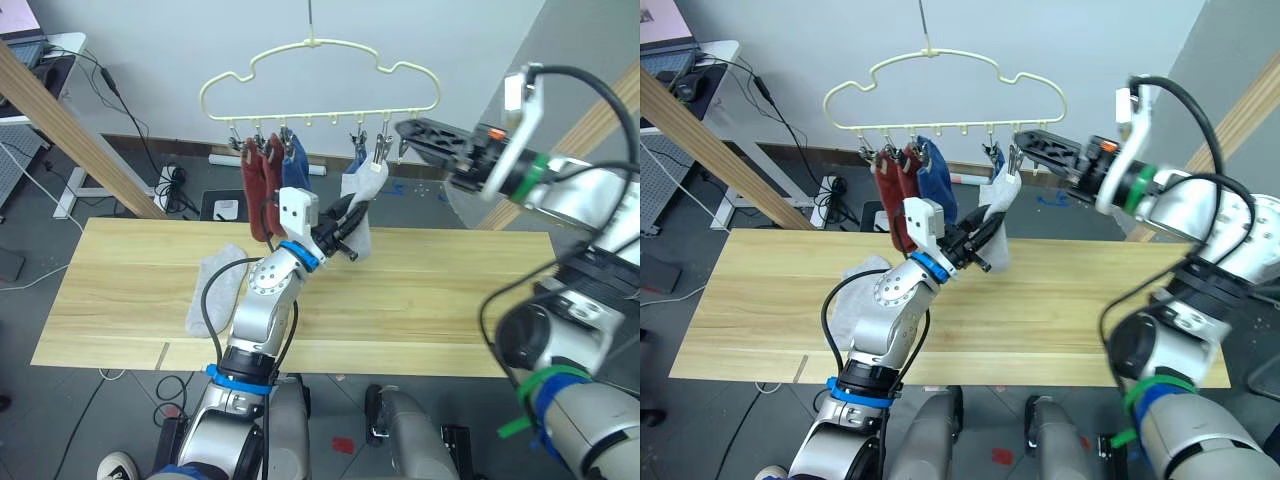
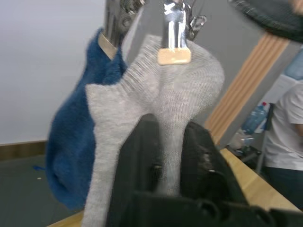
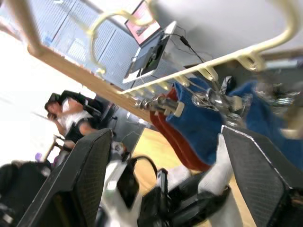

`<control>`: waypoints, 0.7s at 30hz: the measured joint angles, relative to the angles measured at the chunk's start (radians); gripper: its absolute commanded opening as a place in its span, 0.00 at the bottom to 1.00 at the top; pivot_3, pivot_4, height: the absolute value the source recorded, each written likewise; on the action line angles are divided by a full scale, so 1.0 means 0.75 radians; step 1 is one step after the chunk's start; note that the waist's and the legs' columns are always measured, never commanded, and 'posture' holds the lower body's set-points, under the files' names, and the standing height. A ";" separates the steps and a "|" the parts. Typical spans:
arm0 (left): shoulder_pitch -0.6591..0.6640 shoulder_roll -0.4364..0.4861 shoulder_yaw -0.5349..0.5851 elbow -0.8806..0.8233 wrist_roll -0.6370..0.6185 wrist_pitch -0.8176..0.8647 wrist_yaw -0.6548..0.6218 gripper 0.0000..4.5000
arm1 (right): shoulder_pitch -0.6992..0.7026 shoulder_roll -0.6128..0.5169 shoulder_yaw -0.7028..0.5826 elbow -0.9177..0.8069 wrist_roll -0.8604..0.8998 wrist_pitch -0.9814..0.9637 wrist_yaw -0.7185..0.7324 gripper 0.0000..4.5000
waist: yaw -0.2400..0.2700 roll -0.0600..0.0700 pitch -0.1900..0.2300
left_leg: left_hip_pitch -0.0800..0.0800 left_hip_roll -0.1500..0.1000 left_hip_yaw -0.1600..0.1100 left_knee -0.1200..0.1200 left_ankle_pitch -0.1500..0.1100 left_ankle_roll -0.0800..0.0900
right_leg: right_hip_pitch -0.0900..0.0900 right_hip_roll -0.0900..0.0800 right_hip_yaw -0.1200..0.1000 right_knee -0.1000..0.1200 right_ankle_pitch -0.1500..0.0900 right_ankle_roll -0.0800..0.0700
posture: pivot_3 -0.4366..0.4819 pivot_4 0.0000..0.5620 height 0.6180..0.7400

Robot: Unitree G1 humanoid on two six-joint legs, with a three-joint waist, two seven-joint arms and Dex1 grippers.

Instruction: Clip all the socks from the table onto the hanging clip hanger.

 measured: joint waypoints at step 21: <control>0.654 0.698 0.404 -0.479 -0.155 0.628 -0.036 1.00 | 1.200 -0.449 0.721 -0.500 -1.039 -1.299 0.611 0.87 | -0.043 0.003 0.003 | 0.005 0.002 0.001 0.001 0.006 -0.005 | 0.001 0.001 0.004 0.001 -0.002 0.015 | 0.69 0.63 1.00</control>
